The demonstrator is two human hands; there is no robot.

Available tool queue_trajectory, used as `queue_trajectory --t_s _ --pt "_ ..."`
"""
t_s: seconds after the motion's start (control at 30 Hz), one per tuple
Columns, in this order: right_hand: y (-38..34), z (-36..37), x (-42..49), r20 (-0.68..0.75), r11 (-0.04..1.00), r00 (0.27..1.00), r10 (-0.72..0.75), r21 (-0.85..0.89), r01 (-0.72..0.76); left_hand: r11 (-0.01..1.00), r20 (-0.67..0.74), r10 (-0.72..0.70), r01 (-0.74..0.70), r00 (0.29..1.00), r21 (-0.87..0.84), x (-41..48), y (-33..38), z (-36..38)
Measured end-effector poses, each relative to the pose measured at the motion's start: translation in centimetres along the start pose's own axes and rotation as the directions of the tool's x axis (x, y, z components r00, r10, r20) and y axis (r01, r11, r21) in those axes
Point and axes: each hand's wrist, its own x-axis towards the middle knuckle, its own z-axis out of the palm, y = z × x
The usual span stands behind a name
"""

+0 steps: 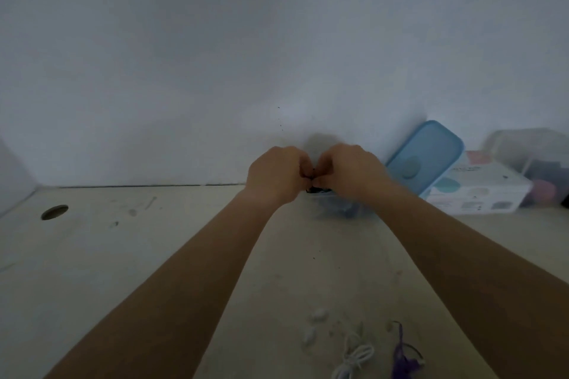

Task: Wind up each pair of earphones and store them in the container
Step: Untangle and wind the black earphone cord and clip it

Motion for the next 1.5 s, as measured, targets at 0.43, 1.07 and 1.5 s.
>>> queue_trajectory --t_s 0.43,1.07,1.5 --pt "-0.5 -0.8 -1.0 0.244 0.987 0.969 -0.031 0.158 -0.008 0.997 0.156 0.074 -0.07 0.985 -0.031 -1.6 -0.8 -1.1" --pt "-0.2 1.4 -2.6 0.105 0.994 0.991 -0.088 0.076 0.08 0.994 -0.087 0.039 -0.048 0.995 -0.103 -2.0 -1.7 1.0" --pt "0.4 1.4 -2.2 0.002 0.988 0.996 -0.084 0.133 0.083 0.989 -0.001 0.016 -0.016 1.0 -0.149 -0.1 -2.6 2.3"
